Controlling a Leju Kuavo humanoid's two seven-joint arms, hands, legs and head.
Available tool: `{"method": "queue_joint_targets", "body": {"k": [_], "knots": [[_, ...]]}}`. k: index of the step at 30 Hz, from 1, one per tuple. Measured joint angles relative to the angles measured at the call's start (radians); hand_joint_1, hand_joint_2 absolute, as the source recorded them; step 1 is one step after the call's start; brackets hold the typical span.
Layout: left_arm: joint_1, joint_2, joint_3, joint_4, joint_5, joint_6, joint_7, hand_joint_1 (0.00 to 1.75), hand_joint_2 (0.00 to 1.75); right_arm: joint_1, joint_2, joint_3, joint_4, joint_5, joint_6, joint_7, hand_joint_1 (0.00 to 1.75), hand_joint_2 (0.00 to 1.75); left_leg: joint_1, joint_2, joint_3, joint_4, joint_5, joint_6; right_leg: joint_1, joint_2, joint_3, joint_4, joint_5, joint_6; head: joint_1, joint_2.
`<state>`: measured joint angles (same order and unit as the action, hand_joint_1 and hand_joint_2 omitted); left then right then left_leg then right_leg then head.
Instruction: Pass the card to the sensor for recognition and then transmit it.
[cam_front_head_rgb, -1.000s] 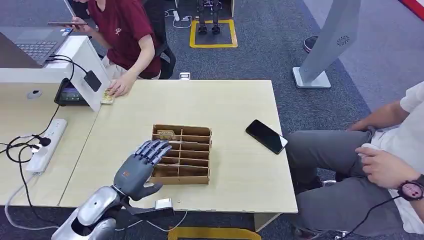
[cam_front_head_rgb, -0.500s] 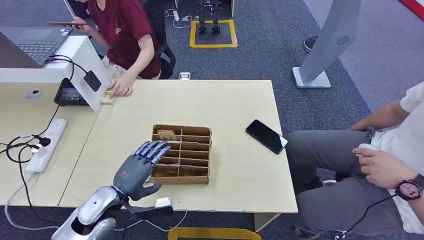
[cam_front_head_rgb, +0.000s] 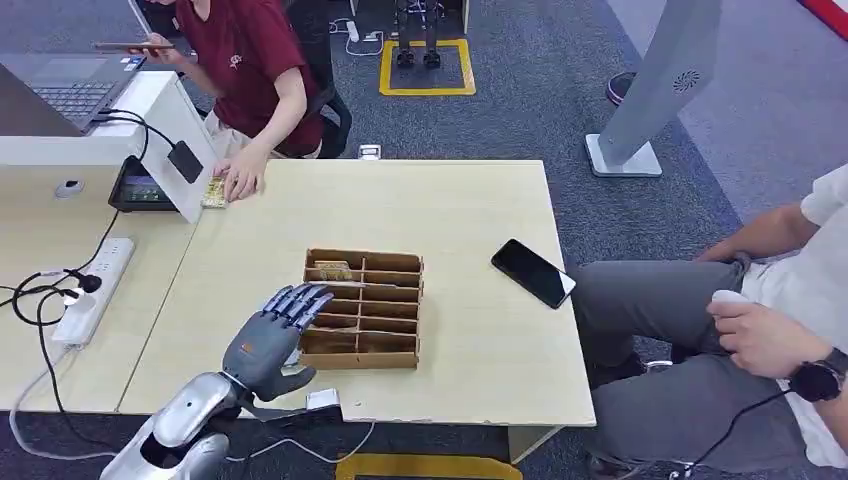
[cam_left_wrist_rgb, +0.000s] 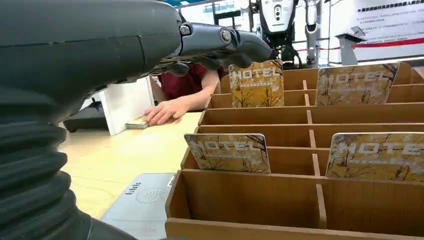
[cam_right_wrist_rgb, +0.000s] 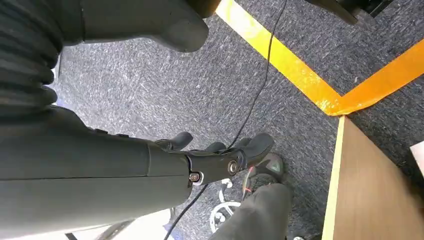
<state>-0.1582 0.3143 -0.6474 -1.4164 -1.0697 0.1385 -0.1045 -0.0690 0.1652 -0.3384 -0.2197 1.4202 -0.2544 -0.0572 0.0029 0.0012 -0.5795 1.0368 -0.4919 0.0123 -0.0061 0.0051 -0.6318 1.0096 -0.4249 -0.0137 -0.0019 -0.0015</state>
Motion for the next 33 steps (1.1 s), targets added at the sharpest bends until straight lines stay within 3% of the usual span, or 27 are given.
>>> {"method": "queue_joint_targets", "body": {"k": [3,4,5,33], "knots": [[0.0,-0.002,0.001,0.001,0.0,-0.001,0.013,0.0,1.75,0.0,0.0,0.0,0.0,0.0,-0.002,-0.001,0.0,1.75,0.0,0.0,0.0,0.0,0.0,0.0,0.0,0.0,0.0,0.0,0.0,0.0,0.0,0.0],[0.0,-0.003,0.002,0.002,0.0,-0.002,0.013,0.23,1.75,0.0,0.0,0.0,0.0,0.0,-0.002,-0.001,0.0,1.75,0.0,0.0,0.0,0.0,0.0,0.0,0.0,0.0,0.0,0.0,0.0,0.0,0.0,0.0],[0.0,-0.004,0.002,0.002,0.0,-0.002,0.013,1.75,1.75,0.0,0.0,0.0,0.0,0.0,-0.003,-0.001,0.0,1.75,0.0,0.0,0.0,0.0,0.0,0.0,0.0,0.0,0.0,0.0,0.0,0.0,0.0,0.0],[0.003,-0.004,0.024,0.013,0.03,-0.031,0.026,1.75,1.75,-0.001,0.0,0.0,-0.002,0.0,0.001,-0.006,0.0,1.75,0.0,0.0,0.0,0.0,0.0,0.0,0.0,0.0,0.0,0.0,0.0,0.0,0.0,0.0]]}}
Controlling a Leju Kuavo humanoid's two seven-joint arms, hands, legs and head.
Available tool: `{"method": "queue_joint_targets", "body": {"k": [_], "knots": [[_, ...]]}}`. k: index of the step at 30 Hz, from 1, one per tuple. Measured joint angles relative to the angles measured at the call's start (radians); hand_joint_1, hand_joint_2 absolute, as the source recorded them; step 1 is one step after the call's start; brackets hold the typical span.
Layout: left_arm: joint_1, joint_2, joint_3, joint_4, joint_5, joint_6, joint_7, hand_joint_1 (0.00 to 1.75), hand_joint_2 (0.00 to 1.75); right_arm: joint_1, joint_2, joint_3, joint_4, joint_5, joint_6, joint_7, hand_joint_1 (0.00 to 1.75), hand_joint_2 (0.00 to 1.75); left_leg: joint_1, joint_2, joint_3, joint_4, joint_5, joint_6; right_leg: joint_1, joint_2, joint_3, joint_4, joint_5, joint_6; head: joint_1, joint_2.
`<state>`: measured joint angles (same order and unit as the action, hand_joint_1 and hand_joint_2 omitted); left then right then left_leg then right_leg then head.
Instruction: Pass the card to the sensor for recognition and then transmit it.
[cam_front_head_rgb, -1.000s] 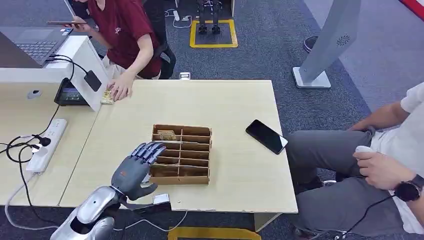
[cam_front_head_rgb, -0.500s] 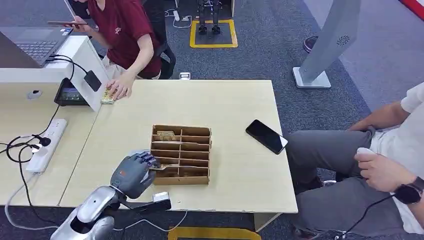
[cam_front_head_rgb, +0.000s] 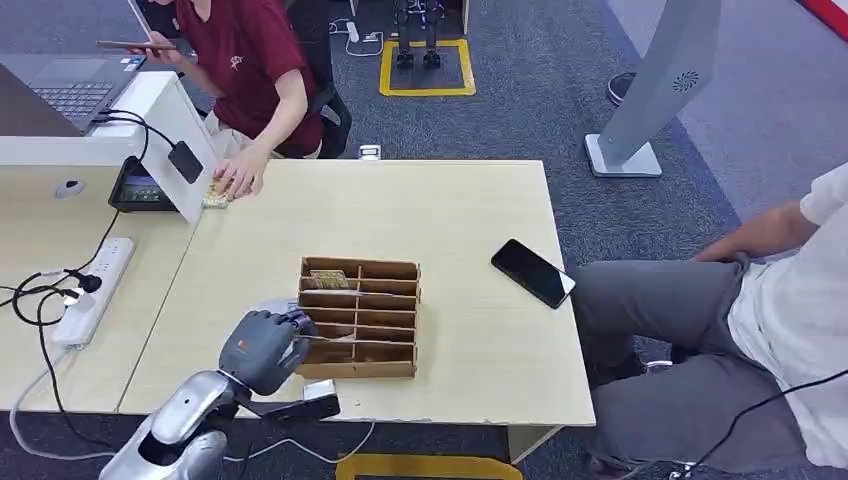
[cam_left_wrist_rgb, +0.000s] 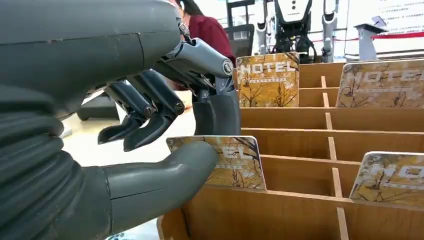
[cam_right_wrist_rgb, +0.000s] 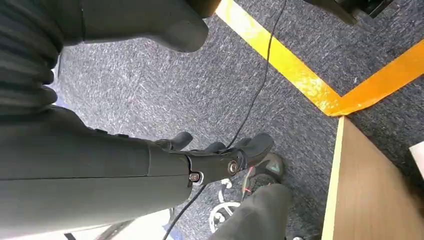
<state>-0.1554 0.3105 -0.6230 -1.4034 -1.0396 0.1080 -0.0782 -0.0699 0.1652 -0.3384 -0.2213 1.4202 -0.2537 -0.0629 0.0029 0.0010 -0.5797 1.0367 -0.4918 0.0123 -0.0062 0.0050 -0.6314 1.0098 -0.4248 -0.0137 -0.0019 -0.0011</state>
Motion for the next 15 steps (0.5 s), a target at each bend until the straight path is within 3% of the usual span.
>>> {"method": "queue_joint_targets", "body": {"k": [5,10,15], "knots": [[-0.01,0.038,0.033,-0.037,0.144,-0.003,-0.034,1.75,1.75,0.0,0.0,0.0,0.0,-0.002,0.0,-0.005,0.0,1.75,0.001,0.0,0.0,0.0,0.001,-0.001,0.001,0.0,-0.001,0.0,0.0,-0.001,0.0,0.0],[-0.186,0.196,0.204,-0.223,0.44,-0.206,-0.033,1.75,1.75,0.002,-0.002,0.0,0.0,-0.012,-0.002,-0.019,0.0,1.75,0.005,-0.001,-0.002,0.0,0.004,-0.004,0.004,0.0,-0.002,0.001,0.003,-0.004,0.0,0.0],[-0.374,0.287,0.343,-0.326,0.558,-0.318,-0.006,1.75,1.75,0.002,-0.002,0.0,0.0,-0.014,0.001,-0.021,0.0,1.75,0.007,0.0,-0.002,0.0,0.005,-0.006,0.006,0.0,-0.002,0.001,0.004,-0.006,0.0,0.0]]}}
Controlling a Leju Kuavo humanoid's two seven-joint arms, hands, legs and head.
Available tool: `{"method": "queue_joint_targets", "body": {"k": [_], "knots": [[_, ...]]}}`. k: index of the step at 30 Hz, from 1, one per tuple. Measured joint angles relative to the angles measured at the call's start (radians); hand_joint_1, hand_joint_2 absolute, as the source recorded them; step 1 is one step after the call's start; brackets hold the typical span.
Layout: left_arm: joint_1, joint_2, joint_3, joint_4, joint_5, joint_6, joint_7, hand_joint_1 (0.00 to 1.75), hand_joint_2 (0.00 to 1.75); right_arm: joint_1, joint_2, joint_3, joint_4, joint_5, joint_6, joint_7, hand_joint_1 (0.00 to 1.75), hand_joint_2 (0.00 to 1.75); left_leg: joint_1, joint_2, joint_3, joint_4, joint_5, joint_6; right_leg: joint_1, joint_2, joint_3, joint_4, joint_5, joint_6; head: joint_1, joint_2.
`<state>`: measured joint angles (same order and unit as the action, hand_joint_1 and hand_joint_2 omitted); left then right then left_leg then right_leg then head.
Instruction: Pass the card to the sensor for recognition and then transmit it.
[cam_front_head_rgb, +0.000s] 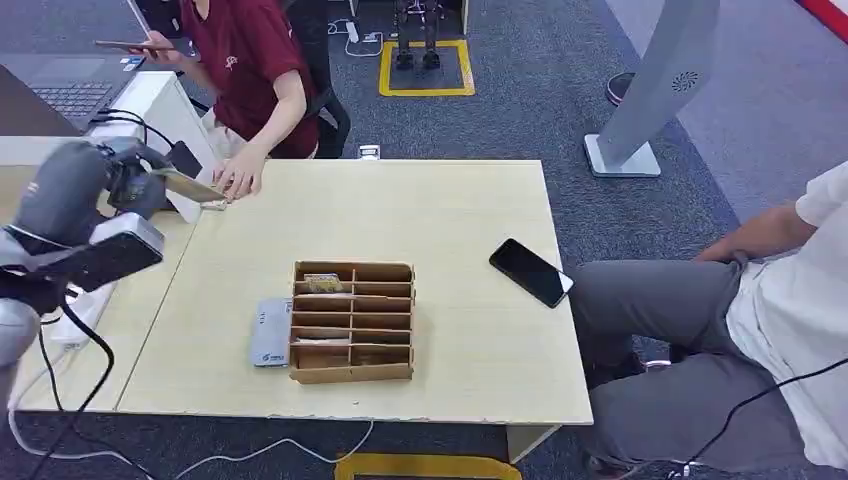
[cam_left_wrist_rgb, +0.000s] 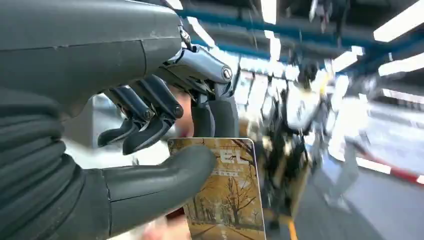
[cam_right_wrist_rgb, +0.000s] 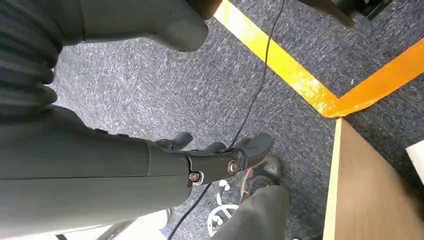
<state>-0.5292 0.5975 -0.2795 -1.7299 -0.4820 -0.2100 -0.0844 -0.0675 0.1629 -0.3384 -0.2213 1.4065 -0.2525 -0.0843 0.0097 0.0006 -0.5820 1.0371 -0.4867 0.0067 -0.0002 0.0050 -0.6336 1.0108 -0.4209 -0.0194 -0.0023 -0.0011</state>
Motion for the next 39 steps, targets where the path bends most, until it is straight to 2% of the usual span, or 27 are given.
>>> {"method": "queue_joint_targets", "body": {"k": [1,3,6,15,16,19,21,22,26,27,31,33,39], "knots": [[-0.038,0.017,0.018,-0.011,0.021,-0.021,0.014,1.75,1.75,0.0,0.0,0.0,0.0,0.0,0.001,0.0,0.0,1.75,0.0,0.0,0.001,0.0,0.0,0.0,0.0,0.0,0.0,0.0,0.0,0.0,0.0,0.0],[-0.14,0.051,0.04,-0.018,0.082,-0.105,0.06,1.75,1.75,0.0,0.0,0.0,0.0,0.0,0.003,0.0,0.0,1.75,0.001,0.0,0.0,0.0,0.001,-0.001,0.001,0.0,0.0,0.0,0.0,0.0,0.0,0.0],[-0.242,0.088,0.07,-0.024,0.109,-0.129,0.084,1.75,1.75,0.0,0.0,0.0,0.0,0.0,0.003,0.0,0.0,1.75,0.0,0.0,0.001,0.0,0.001,-0.001,0.0,0.001,0.0,0.0,0.0,0.0,0.0,0.0],[-0.276,0.114,0.078,-0.026,0.071,-0.096,0.119,1.75,1.75,-0.001,0.0,0.0,0.0,0.001,0.005,0.0,0.0,1.75,0.0,0.0,0.0,0.0,0.001,-0.001,0.0,0.0,0.0,0.0,0.0,0.0,0.0,0.0],[-0.274,0.114,0.078,-0.025,0.046,-0.088,0.121,1.75,1.75,-0.001,0.0,0.0,0.0,0.001,0.004,0.0,0.0,1.75,0.0,0.0,0.0,0.0,0.001,-0.001,0.0,0.0,0.0,0.0,0.0,0.0,0.0,0.0],[-0.247,0.108,0.078,0.005,-0.104,-0.011,0.139,1.75,1.75,-0.002,0.0,0.0,0.0,0.003,0.001,0.0,0.0,1.75,0.0,0.0,0.001,0.0,0.001,-0.001,0.0,0.0,0.0,-0.001,0.0,0.0,0.0,0.0],[-0.228,0.081,0.07,0.078,-0.343,0.102,0.176,1.75,1.75,-0.004,0.0,0.003,0.0,0.005,0.001,0.002,0.0,1.75,0.0,0.0,0.001,0.0,0.001,-0.001,0.0,0.0,0.0,-0.001,0.0,0.0,0.0,0.0],[-0.221,0.067,0.064,0.111,-0.422,0.14,0.194,1.75,1.75,-0.006,0.0,0.005,0.0,0.008,0.002,0.004,0.0,1.75,0.0,0.0,0.001,0.0,0.001,-0.001,0.0,0.0,0.0,-0.001,0.0,0.0,0.0,0.0],[-0.239,-0.025,0.026,0.32,-0.719,0.25,0.255,1.75,1.75,-0.015,0.0,0.019,0.0,0.022,0.025,0.017,0.0,1.75,0.0,-0.001,0.001,0.0,0.003,-0.001,0.0,0.0,0.0,-0.001,0.002,0.0,0.0,0.0],[-0.248,-0.047,0.012,0.37,-0.76,0.26,0.263,1.75,1.75,-0.018,0.0,0.022,0.0,0.023,0.03,0.02,0.0,1.75,0.0,0.0,0.001,0.0,0.003,-0.001,0.0,0.0,0.0,-0.001,0.004,0.0,0.0,0.0],[-0.291,-0.142,-0.015,0.551,-0.815,0.289,0.263,1.75,1.75,-0.024,0.001,0.036,0.0,0.023,0.04,0.021,0.0,1.75,-0.001,0.0,0.0,0.001,0.003,-0.001,0.0,0.001,0.0,-0.001,0.005,0.0,0.0,0.0],[-0.297,-0.178,-0.025,0.608,-0.824,0.3,0.263,1.75,1.75,-0.024,0.003,0.041,0.0,0.023,0.04,0.021,0.0,1.75,-0.001,0.0,0.0,0.001,0.003,-0.001,0.0,0.002,0.0,-0.001,0.005,0.0,0.0,0.0],[-0.314,-0.237,-0.037,0.711,-0.831,0.3,0.263,1.75,1.75,-0.026,0.003,0.046,0.0,0.023,0.04,0.03,0.0,1.75,-0.001,0.0,0.0,0.001,0.003,-0.001,0.0,0.002,-0.001,-0.001,0.004,0.0,0.0,0.0]]}}
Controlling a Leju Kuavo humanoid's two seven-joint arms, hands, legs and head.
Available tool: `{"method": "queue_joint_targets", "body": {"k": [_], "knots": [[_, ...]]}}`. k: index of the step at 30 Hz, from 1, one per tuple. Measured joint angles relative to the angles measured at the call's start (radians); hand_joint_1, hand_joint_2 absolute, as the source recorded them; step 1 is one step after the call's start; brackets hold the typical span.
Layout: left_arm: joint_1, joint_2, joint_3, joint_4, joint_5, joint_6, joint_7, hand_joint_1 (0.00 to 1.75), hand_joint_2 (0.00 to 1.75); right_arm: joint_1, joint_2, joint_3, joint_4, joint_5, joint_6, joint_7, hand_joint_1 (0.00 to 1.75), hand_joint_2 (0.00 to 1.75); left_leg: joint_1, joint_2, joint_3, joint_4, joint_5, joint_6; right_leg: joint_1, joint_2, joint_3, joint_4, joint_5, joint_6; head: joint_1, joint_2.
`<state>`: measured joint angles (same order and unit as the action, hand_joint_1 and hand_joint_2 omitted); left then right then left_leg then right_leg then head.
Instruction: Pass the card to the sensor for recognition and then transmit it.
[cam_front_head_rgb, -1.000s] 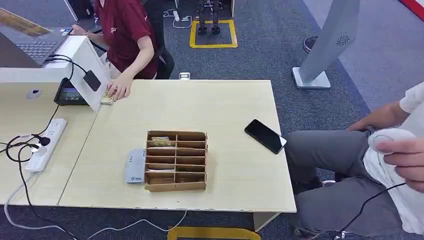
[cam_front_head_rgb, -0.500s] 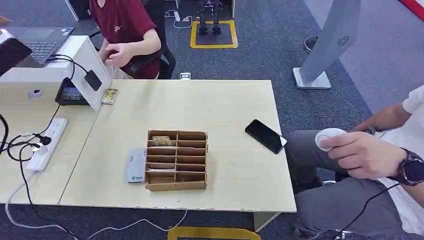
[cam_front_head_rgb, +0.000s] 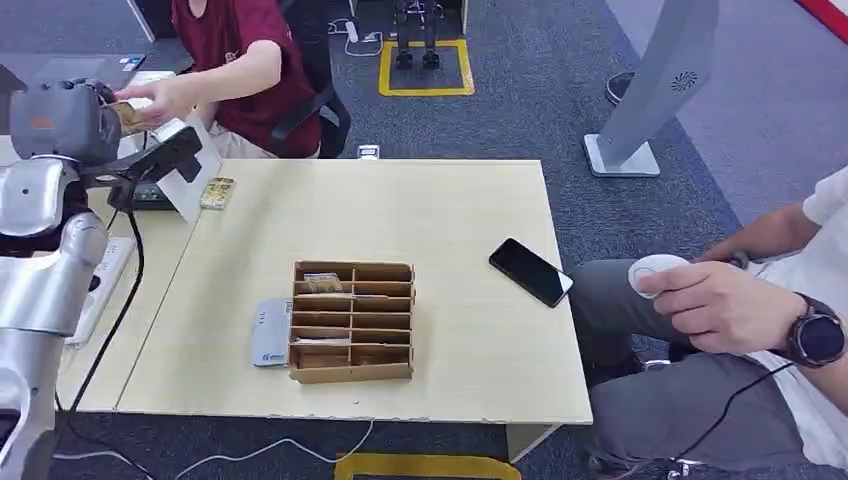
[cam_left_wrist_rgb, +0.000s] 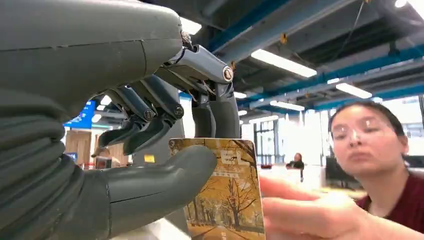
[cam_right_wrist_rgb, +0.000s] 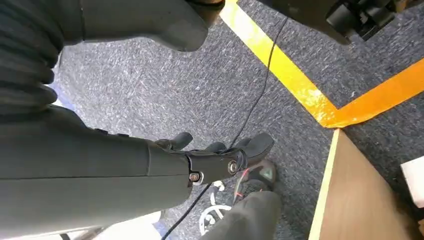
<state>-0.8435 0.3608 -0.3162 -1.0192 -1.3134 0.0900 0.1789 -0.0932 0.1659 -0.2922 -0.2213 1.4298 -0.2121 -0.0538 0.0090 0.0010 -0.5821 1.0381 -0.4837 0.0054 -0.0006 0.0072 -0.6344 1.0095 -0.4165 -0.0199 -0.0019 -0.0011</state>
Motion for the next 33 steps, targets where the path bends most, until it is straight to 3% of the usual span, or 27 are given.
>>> {"method": "queue_joint_targets", "body": {"k": [7,8,9,28,30,33], "knots": [[-0.015,-0.038,0.0,0.051,0.003,0.0,-0.005,1.75,1.75,-0.001,0.0,0.01,0.0,-0.002,0.0,0.001,0.0,1.75,0.0,0.0,0.0,0.0,0.0,0.0,0.0,0.0,0.0,0.0,0.0,0.0,0.0,0.0],[-0.015,-0.042,0.0,0.056,0.003,0.0,-0.006,1.47,1.75,0.0,0.0,0.01,0.0,-0.003,0.0,0.001,0.0,1.75,0.0,0.0,0.0,0.0,0.0,0.0,0.0,0.0,0.0,0.0,0.0,0.0,-0.001,0.0],[-0.016,-0.045,-0.001,0.061,0.003,0.0,-0.006,0.0,1.75,0.0,0.0,0.012,0.0,-0.003,0.0,0.001,0.0,1.75,0.0,0.001,0.0,0.0,0.0,0.0,0.0,0.001,0.0,0.0,0.0,0.0,-0.001,0.0],[-0.015,-0.059,-0.001,0.08,0.024,0.016,-0.028,0.0,1.75,0.0,0.0,0.017,0.0,-0.011,-0.002,0.0,0.0,1.75,0.0,0.0,-0.001,0.0,0.0,0.0,0.0,0.0,0.0,0.0,0.0,0.0,0.0,0.0],[-0.007,-0.048,-0.001,0.08,0.03,0.039,-0.043,0.0,1.75,0.001,0.0,0.017,0.0,-0.021,-0.005,0.0,0.0,1.75,0.0,0.001,-0.001,0.0,0.0,0.0,0.0,0.001,0.0,0.001,0.0,0.0,0.0,0.0],[0.072,0.003,0.001,0.024,0.063,0.135,-0.062,0.0,1.75,0.009,0.0,0.016,0.0,-0.044,-0.025,-0.009,0.0,1.75,0.0,0.005,0.001,-0.001,-0.001,-0.001,-0.001,0.006,0.0,0.001,0.0,0.0,0.0,0.0]]}}
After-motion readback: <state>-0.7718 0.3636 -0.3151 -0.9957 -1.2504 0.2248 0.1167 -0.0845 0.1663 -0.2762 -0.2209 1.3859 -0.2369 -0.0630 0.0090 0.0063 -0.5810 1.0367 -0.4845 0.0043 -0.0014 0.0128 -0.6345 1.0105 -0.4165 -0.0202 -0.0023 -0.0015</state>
